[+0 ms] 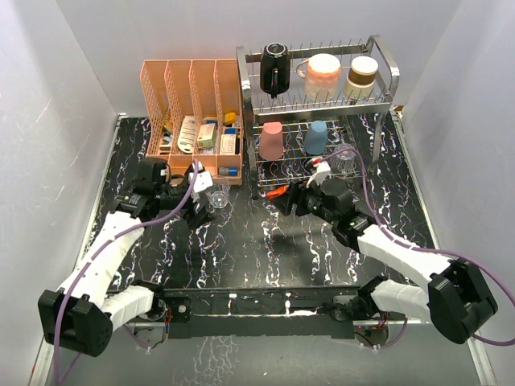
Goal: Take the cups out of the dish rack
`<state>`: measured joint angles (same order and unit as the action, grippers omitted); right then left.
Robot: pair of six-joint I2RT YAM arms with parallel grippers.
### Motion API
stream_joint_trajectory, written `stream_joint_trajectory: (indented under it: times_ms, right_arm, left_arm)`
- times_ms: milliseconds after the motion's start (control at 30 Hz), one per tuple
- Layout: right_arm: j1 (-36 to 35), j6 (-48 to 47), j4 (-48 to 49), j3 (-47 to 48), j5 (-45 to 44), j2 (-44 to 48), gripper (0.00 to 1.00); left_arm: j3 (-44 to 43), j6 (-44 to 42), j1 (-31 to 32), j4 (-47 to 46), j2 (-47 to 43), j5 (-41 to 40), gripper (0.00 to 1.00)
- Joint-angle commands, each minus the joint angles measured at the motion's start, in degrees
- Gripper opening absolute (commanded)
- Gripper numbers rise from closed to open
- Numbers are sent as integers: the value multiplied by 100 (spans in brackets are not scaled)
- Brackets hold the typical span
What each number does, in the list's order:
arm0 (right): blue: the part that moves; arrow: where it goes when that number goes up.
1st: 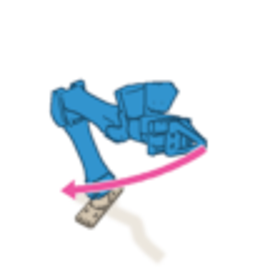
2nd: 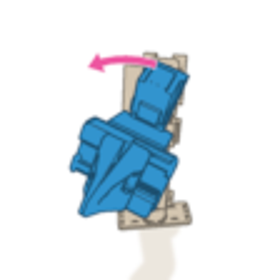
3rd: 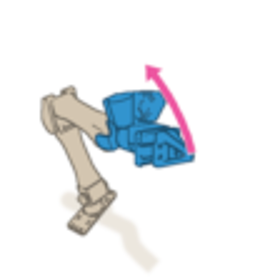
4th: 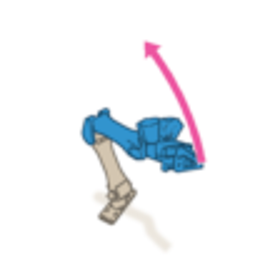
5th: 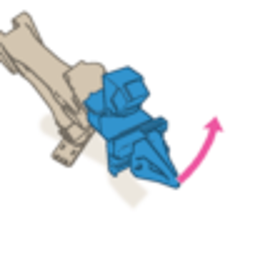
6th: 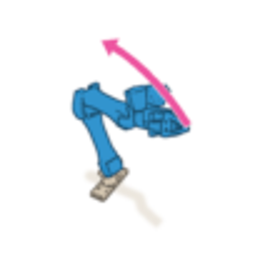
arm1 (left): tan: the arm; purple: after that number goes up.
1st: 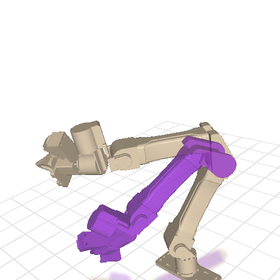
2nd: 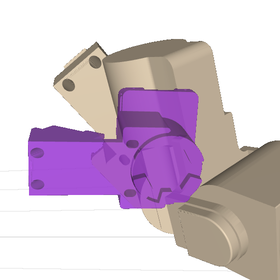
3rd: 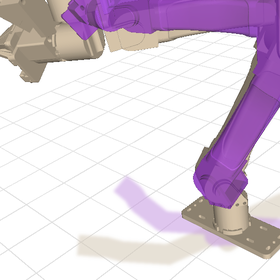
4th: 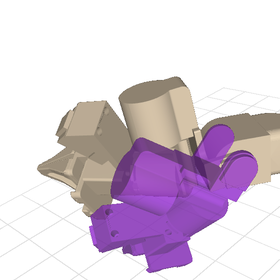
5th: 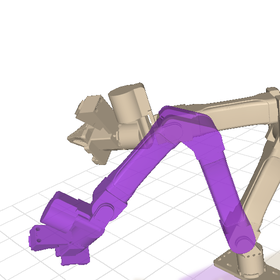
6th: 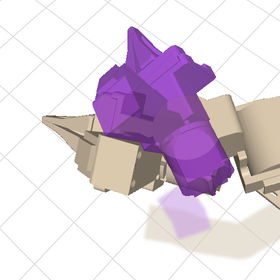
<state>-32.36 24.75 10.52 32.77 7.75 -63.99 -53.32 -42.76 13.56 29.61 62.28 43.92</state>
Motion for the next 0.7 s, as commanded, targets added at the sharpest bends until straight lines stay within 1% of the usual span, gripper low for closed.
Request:
stream_joint_trajectory:
  times_ms: [0,100,267,367,533,600,667]
  right_arm:
    - [-410,1649,741,136,811,-17,20]
    - [-565,2500,1435,185,1376,-310,19]
    - [-727,3942,3020,228,2175,-1060,19]
    - [-844,4544,3643,387,2399,-1433,19]
    - [-1175,5135,4154,695,2486,-1892,19]
    - [-1299,5422,4529,755,2470,-2081,19]
    - [-1405,5630,4798,845,2461,-2242,19]
  left_arm:
    - [318,-166,201,-554,-470,313,87]
    - [548,-79,311,-906,-794,384,85]
    - [974,49,510,-1458,-1392,442,82]
    - [1186,71,618,-1653,-1692,436,80]
    - [1353,188,730,-2155,-1934,350,76]
    - [1308,285,759,-2186,-1912,390,73]
    - [1250,440,788,-2193,-1876,415,68]
